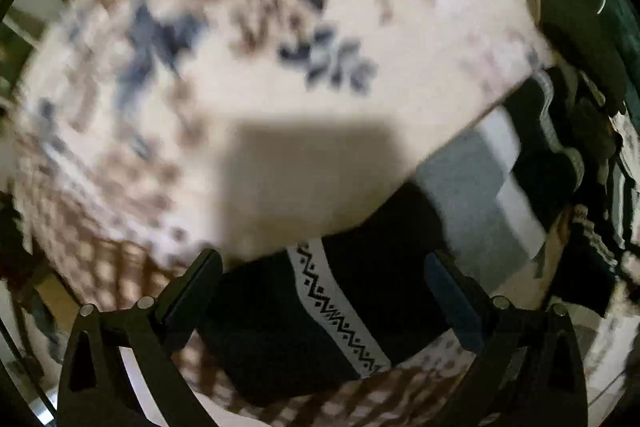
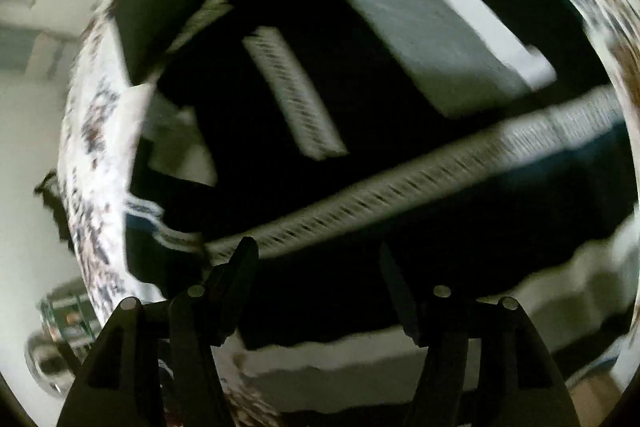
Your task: Fold small clothes
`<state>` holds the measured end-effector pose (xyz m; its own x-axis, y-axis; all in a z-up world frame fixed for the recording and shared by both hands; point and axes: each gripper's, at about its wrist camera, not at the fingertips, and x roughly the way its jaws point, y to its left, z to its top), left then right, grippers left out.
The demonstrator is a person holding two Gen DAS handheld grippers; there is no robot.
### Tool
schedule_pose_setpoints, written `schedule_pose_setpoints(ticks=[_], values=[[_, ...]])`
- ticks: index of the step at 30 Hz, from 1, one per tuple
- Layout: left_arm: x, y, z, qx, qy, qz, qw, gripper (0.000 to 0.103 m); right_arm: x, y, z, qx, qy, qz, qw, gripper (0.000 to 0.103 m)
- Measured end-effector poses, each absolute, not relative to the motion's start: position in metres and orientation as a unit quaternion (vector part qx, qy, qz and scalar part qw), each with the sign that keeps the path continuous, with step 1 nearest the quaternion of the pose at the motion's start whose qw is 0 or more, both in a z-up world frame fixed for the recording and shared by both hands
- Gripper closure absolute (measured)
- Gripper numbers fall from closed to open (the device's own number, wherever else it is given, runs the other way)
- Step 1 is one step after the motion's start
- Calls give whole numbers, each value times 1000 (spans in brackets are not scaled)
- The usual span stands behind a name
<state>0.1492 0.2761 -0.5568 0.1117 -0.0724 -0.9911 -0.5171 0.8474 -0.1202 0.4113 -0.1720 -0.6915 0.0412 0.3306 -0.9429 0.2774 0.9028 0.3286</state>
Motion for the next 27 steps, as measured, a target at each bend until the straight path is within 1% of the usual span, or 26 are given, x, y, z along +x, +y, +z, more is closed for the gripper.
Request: schedule_pose_setpoints(ticks=[1,2,3,4,5,6,11,14,15,19,20,22,23,24,27], values=[[150,275,-568,-237,654,147,703,6,406,-186,-693,231,694,9,682,38],[152,270,-579,-239,659,132,701,15,399,-200,-694,238,695,-1,678,38],[155,265,-583,-222,662,131,704,33,393,-208,-696,241,697,-12,676,38],[158,259,-583,-200,661,129,712,48,389,-211,-698,242,696,-17,676,38],[162,257,-577,-189,654,122,723,87,385,-213,-698,243,695,-21,676,38],[165,259,-571,-196,646,116,729,95,382,-214,-699,242,694,-22,677,38],[190,309,-515,-211,568,153,780,96,382,-204,-691,238,684,-12,690,38],[210,343,-502,-222,535,168,798,94,388,-197,-686,249,677,-9,693,38],[217,349,-504,-226,533,168,797,91,391,-192,-688,251,676,-8,693,38],[239,359,-513,-263,559,180,765,90,398,-178,-689,271,670,-9,691,38],[239,359,-509,-267,560,187,762,85,399,-179,-688,280,666,-9,692,38],[235,358,-499,-277,556,195,759,60,399,-186,-683,301,655,-12,693,38],[235,355,-491,-279,550,197,762,34,399,-191,-680,310,650,-15,694,38],[236,349,-482,-273,547,203,765,11,400,-197,-677,322,643,-19,694,38],[256,323,-454,-225,538,200,787,10,398,-241,-669,366,617,-45,695,38]])
